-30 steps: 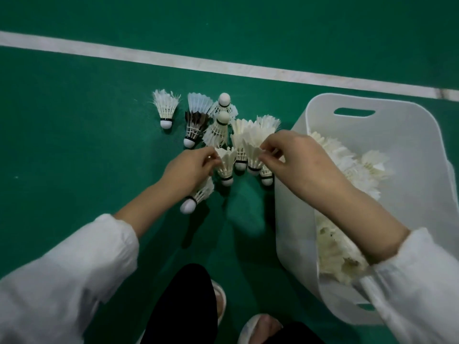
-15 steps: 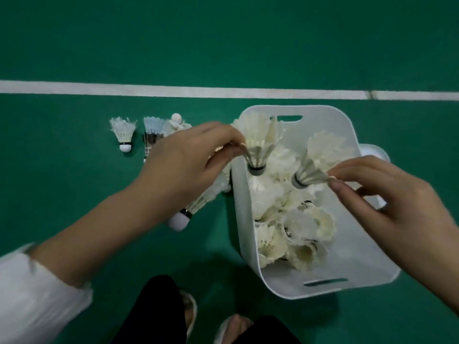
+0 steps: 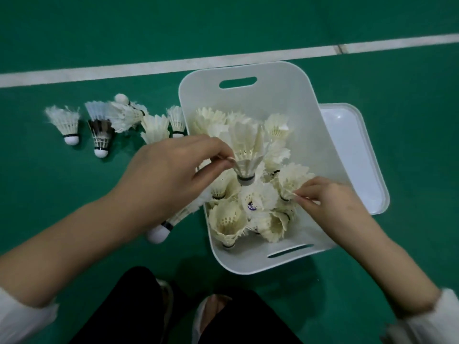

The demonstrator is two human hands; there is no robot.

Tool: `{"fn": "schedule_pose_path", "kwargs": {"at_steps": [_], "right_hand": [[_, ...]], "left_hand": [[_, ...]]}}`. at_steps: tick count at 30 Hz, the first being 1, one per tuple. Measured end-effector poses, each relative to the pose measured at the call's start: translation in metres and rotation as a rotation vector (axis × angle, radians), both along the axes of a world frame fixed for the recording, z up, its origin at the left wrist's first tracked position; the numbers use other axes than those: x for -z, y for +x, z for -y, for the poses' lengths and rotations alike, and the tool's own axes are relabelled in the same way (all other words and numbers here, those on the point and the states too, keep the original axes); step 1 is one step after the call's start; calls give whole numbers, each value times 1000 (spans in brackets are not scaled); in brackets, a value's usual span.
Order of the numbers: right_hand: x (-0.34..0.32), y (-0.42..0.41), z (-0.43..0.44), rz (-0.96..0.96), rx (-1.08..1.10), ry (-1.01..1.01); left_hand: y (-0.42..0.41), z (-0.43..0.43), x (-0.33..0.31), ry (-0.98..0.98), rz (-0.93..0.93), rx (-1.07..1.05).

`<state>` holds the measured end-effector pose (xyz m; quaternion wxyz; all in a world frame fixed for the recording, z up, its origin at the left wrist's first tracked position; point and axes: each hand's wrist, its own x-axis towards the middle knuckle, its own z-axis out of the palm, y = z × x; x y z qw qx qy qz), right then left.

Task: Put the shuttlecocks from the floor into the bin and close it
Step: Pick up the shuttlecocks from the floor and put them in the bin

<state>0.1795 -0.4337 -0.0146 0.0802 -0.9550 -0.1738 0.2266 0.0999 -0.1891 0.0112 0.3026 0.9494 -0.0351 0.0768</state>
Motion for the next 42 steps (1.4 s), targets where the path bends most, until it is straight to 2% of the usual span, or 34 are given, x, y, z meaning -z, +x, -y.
{"fn": "schedule_pose_path", "kwargs": {"at_steps": [3, 6, 8, 10, 12, 14, 16, 18, 21, 24, 27, 32, 36, 38, 40, 42], "right_hand": [[16, 0, 1, -68, -95, -123], [11, -3, 4, -62, -96, -94], [-2, -4, 6, 44, -74, 15], [-22, -7, 4, 168, -25, 243], [-45, -11, -5, 135, -12, 478], [-57, -13, -15, 25, -66, 546], [-53, -12, -24, 2, -171, 479], [-47, -11, -29, 66, -228, 454], [-48, 3, -23, 156, -110, 486], [-46, 25, -12, 248, 22, 304], [-20, 38, -13, 165, 23, 60], [15, 43, -22, 6, 14, -117], [17, 49, -24, -167, 118, -66], [5, 47, -22, -201, 94, -101], [-15, 39, -21, -61, 48, -83], [-41, 22, -23, 116, -5, 181]], "left_hand": [[1, 4, 1, 4, -4, 10], [-1, 8, 3, 15, -21, 31], [-1, 11, 3, 29, -26, 42], [-1, 13, 3, 43, -22, 55], [-1, 15, 2, 49, -16, 72], [0, 17, 1, 56, -8, 86], [0, 19, 0, 76, -3, 105], [-1, 21, -3, 87, -26, 115], [-3, 18, -9, -9, -105, 67], [-3, 9, -17, -88, -59, 3], [0, 1, -25, -133, 11, -25], [4, -1, -14, -49, 23, 36], [4, -1, 2, 36, 42, 105], [5, -1, 7, 63, 68, 120], [8, -1, 10, 61, 83, 135], [10, -1, 11, 56, 88, 150]]}}
